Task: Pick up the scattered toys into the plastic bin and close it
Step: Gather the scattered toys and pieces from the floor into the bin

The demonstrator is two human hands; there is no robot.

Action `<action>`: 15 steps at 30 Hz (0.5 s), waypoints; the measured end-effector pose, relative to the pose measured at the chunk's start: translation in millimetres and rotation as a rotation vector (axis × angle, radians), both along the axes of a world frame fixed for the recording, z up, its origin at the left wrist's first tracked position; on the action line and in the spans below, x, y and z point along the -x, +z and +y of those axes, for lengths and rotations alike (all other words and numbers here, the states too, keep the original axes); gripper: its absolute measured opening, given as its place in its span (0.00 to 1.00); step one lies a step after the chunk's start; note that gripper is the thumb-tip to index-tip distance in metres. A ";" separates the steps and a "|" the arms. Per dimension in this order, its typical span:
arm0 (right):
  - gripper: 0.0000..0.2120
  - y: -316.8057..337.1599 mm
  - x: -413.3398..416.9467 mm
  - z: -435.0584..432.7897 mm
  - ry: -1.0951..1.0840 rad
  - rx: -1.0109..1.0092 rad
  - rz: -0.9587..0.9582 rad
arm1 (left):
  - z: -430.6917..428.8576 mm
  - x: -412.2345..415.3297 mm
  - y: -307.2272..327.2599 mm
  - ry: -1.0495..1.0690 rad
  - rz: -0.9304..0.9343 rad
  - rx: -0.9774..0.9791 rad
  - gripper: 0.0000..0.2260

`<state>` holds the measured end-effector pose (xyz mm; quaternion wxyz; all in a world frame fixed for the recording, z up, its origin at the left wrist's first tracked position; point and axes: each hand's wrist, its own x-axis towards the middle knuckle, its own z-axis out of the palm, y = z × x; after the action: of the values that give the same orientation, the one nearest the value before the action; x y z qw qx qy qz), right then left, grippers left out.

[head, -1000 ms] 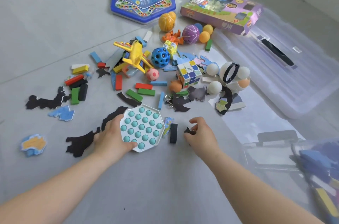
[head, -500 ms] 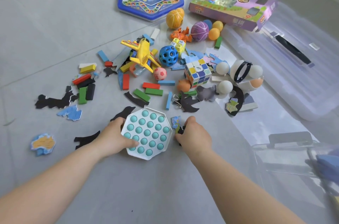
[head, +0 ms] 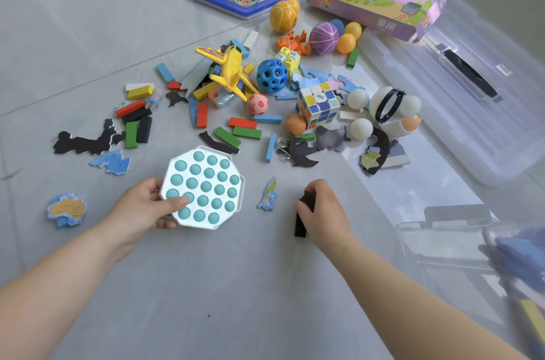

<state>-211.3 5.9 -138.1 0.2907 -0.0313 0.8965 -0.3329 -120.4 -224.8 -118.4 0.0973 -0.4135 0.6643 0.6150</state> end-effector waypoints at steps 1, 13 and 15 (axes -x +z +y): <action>0.07 -0.2 -2.2 0.6 -0.016 0.013 0.006 | 0.2 -0.2 0.8 0.002 0.008 -0.006 0.10; 0.11 6.7 -3.0 -9.4 0.328 -0.396 0.031 | -15.9 -20.5 5.5 0.044 0.016 -0.026 0.09; 0.05 7.9 -3.8 -15.6 0.292 -0.306 0.068 | -19.4 -25.1 4.1 0.047 0.000 -0.026 0.09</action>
<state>-207.5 -9.7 -130.2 0.3068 -0.1277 0.9318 -0.1460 -95.3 -244.3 -114.3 0.0884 -0.4278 0.6462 0.6257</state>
